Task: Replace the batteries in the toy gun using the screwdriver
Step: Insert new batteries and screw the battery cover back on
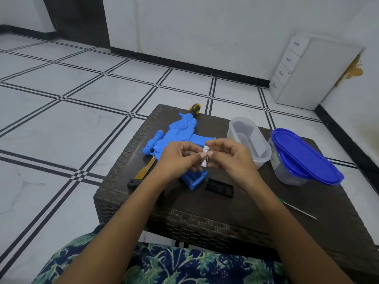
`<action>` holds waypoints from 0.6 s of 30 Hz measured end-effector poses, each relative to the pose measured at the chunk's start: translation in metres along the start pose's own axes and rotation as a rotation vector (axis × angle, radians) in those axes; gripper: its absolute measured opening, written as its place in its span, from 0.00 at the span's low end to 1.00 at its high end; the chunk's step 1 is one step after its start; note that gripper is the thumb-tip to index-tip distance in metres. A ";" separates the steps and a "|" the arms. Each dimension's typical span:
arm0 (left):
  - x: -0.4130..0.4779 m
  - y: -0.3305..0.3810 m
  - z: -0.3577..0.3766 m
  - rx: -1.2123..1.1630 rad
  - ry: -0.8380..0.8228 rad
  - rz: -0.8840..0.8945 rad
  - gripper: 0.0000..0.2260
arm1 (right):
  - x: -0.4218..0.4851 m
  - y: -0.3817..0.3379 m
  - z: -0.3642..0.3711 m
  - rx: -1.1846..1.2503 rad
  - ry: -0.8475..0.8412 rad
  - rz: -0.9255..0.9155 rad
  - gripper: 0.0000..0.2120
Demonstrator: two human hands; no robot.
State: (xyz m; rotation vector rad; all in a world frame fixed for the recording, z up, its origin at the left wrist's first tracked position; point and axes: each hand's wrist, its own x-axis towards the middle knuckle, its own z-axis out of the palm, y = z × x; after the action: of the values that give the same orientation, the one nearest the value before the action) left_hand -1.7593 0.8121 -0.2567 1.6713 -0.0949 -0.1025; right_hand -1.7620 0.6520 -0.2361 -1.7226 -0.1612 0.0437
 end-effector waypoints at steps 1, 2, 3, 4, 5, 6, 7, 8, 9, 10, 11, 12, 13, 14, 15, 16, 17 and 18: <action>0.000 -0.001 -0.002 0.010 -0.008 -0.001 0.08 | 0.000 0.000 0.000 0.002 -0.018 0.016 0.09; 0.000 -0.001 -0.001 0.028 -0.020 0.006 0.08 | -0.001 0.000 -0.002 -0.002 -0.025 0.027 0.10; 0.000 -0.001 -0.002 0.044 -0.030 0.019 0.07 | -0.001 0.000 -0.003 0.000 -0.031 0.030 0.10; 0.000 -0.001 -0.004 0.054 -0.040 0.033 0.07 | -0.001 0.001 -0.004 0.005 -0.030 0.028 0.09; -0.001 -0.001 -0.004 0.054 -0.047 0.042 0.07 | -0.001 0.001 -0.005 0.007 -0.023 0.023 0.07; 0.000 -0.002 -0.006 0.053 -0.039 0.044 0.06 | -0.001 0.002 -0.005 0.002 -0.008 0.018 0.07; 0.001 -0.002 -0.007 0.060 -0.009 0.041 0.05 | -0.001 0.002 -0.006 -0.003 0.016 0.018 0.07; 0.002 -0.003 -0.009 0.092 0.051 0.045 0.05 | -0.001 0.003 -0.006 -0.010 0.041 0.023 0.07; 0.004 -0.004 -0.012 0.172 0.144 0.067 0.06 | -0.001 0.003 -0.006 -0.031 0.057 0.025 0.07; 0.007 -0.005 -0.015 0.284 0.247 0.103 0.07 | -0.001 0.004 -0.006 -0.076 0.064 0.020 0.08; 0.008 -0.004 -0.018 0.392 0.344 0.131 0.08 | -0.001 0.005 -0.006 -0.152 0.065 0.007 0.08; 0.009 -0.003 -0.021 0.461 0.422 0.141 0.09 | -0.001 0.006 -0.005 -0.253 0.061 -0.009 0.09; 0.009 -0.002 -0.022 0.481 0.465 0.131 0.09 | -0.002 0.007 -0.003 -0.358 0.052 -0.026 0.10; 0.009 -0.002 -0.024 0.485 0.472 0.112 0.08 | -0.002 0.009 -0.001 -0.440 0.040 -0.039 0.11; 0.008 -0.001 -0.024 0.498 0.451 0.092 0.08 | -0.003 0.010 0.001 -0.484 0.031 -0.050 0.11; 0.008 -0.001 -0.023 0.525 0.413 0.073 0.08 | -0.004 0.010 0.003 -0.502 0.035 -0.062 0.11; 0.007 -0.001 -0.022 0.551 0.377 0.063 0.08 | -0.004 0.009 0.005 -0.501 0.055 -0.080 0.11; 0.007 -0.001 -0.021 0.565 0.355 0.063 0.08 | -0.004 0.006 0.005 -0.482 0.083 -0.102 0.11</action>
State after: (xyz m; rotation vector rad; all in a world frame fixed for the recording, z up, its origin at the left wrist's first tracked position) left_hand -1.7499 0.8319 -0.2554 2.2206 0.1027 0.2950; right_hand -1.7663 0.6557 -0.2430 -2.1892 -0.2095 -0.1528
